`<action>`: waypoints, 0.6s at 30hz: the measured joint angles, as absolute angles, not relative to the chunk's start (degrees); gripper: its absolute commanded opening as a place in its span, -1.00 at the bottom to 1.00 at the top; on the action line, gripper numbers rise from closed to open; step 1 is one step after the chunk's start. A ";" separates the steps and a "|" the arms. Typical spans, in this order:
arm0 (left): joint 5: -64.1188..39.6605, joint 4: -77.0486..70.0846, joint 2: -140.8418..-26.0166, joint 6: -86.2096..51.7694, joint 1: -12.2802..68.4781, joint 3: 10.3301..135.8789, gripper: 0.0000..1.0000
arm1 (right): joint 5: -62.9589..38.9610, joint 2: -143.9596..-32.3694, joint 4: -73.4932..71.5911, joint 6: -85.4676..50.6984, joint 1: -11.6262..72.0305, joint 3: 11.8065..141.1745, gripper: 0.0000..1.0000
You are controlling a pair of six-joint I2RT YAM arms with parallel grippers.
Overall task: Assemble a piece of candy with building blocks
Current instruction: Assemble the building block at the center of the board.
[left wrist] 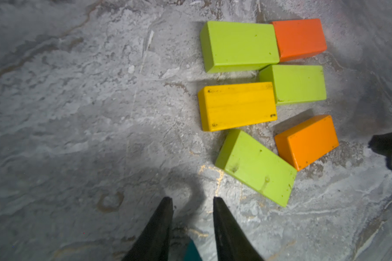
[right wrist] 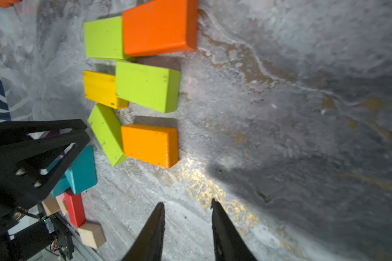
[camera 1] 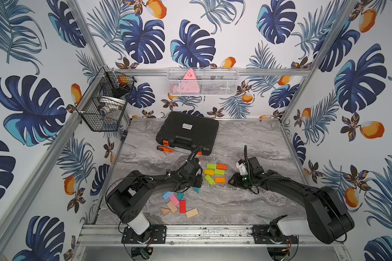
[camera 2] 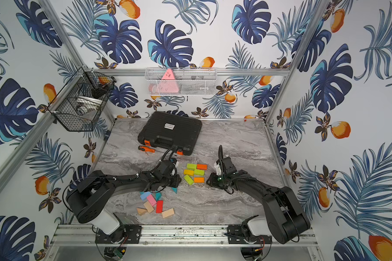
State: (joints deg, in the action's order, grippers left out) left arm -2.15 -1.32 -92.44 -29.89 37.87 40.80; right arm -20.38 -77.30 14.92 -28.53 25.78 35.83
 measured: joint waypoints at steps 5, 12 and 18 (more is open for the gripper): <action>-1.26 0.40 -90.35 -30.00 36.58 39.35 -0.28 | -21.34 -77.14 16.56 -28.60 33.36 37.80 -0.56; -1.04 1.52 -89.32 -30.06 35.44 38.76 -0.29 | -20.49 -85.21 13.54 -33.87 43.40 39.88 -0.64; -1.10 0.40 -89.23 -30.09 35.31 38.13 -0.29 | -17.30 -90.24 11.38 -36.42 45.17 41.87 -0.67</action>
